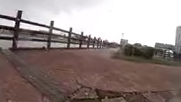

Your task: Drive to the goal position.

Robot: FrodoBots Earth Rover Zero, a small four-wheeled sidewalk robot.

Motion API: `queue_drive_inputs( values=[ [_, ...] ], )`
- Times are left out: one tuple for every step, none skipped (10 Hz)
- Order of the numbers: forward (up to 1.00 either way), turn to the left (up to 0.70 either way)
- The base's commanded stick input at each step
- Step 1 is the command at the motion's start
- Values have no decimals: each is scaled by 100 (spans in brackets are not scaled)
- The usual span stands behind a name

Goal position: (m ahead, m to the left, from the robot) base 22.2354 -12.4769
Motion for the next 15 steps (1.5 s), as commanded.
queue_drive_inputs(
  values=[
    [70, 2],
    [70, 2],
    [70, 2],
    [70, 2],
    [70, 2],
    [70, 2],
    [70, 2],
    [70, 2],
    [70, 2],
    [70, 2],
    [70, 2],
    [70, 2],
    [70, 2],
    [70, 2],
    [70, 2]
  ],
)
